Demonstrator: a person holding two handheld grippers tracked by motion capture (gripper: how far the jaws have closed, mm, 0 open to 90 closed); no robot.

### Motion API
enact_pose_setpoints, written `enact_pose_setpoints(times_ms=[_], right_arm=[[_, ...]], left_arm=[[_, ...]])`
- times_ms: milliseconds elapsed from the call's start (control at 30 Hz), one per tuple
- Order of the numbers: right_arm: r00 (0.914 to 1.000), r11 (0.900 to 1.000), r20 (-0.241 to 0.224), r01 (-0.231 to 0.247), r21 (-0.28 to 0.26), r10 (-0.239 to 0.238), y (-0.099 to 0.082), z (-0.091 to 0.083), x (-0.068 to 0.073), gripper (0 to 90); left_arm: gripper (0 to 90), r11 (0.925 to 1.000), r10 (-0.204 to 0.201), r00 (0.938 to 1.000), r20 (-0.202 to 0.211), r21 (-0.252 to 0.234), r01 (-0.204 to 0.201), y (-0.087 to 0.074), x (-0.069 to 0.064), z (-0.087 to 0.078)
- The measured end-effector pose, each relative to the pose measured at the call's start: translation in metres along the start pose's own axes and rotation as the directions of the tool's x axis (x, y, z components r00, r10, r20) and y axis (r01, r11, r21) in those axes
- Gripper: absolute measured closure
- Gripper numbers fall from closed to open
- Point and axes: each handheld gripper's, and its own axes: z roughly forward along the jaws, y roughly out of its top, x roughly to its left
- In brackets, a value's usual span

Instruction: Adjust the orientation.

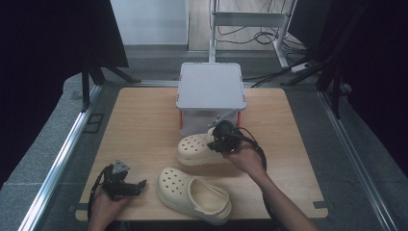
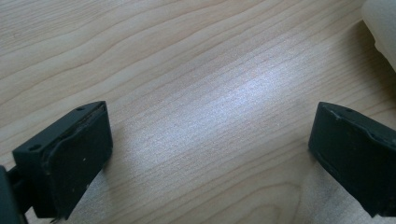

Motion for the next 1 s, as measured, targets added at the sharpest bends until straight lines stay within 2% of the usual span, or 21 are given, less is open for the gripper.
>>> enact_pose_setpoints(times_ms=[67, 200, 300, 433, 567, 600, 667, 767, 833, 1000], right_arm=[[0.9999, 1.0000, 0.010, 0.002, 0.009, -0.002, 0.002, 0.008, 0.006, 78.9], [0.9999, 0.9999, 0.002, 0.011, 0.012, -0.011, -0.003, 0.022, 0.010, 78.8], [0.9995, 0.9995, -0.023, 0.024, 0.022, -0.024, -0.011, 0.032, 0.009, 78.5], [0.9985, 0.9987, -0.032, 0.044, 0.024, -0.044, -0.022, 0.032, 0.002, 75.8], [0.9942, 0.9944, -0.047, 0.099, 0.037, -0.097, -0.029, 0.029, -0.008, 55.8], [0.9888, 0.9892, -0.069, 0.136, 0.053, -0.133, -0.031, 0.027, -0.014, 48.2], [0.9870, 0.9873, -0.071, 0.148, 0.057, -0.144, -0.032, 0.027, -0.017, 46.8], [0.9745, 0.9767, -0.120, 0.200, 0.078, -0.190, -0.036, 0.031, -0.025, 46.7], [0.9639, 0.9675, -0.141, 0.239, 0.083, -0.226, -0.036, 0.037, -0.028, 50.2], [0.9246, 0.9371, -0.208, 0.341, 0.076, -0.319, -0.031, 0.048, -0.027, 65.6]], left_arm=[[0.0, 1.0000, 0.000, 1.0000, -0.001, 0.000, 0.000, 0.000, 0.000, 0.000], [0.0, 1.0000, 0.001, 1.0000, 0.000, 0.000, -0.001, 0.000, 0.000, 0.000], [0.0, 1.0000, 0.002, 1.0000, 0.000, 0.000, -0.002, 0.000, 0.000, 0.000], [0.0, 1.0000, 0.002, 1.0000, 0.000, -0.001, -0.002, 0.000, 0.000, 0.000], [0.0, 1.0000, 0.003, 1.0000, 0.000, 0.000, -0.003, 0.000, 0.000, 0.000], [0.0, 1.0000, 0.003, 1.0000, 0.000, -0.001, -0.003, 0.000, 0.000, 0.000], [0.0, 1.0000, 0.003, 1.0000, 0.000, -0.001, -0.003, 0.000, 0.000, 0.000], [0.0, 1.0000, 0.003, 1.0000, 0.000, -0.001, -0.003, 0.000, 0.000, 0.000], [0.0, 1.0000, 0.002, 1.0000, 0.000, 0.001, -0.002, 0.000, 0.000, 0.000], [0.0, 1.0000, 0.004, 1.0000, 0.000, 0.001, -0.004, 0.000, 0.000, 0.000]])
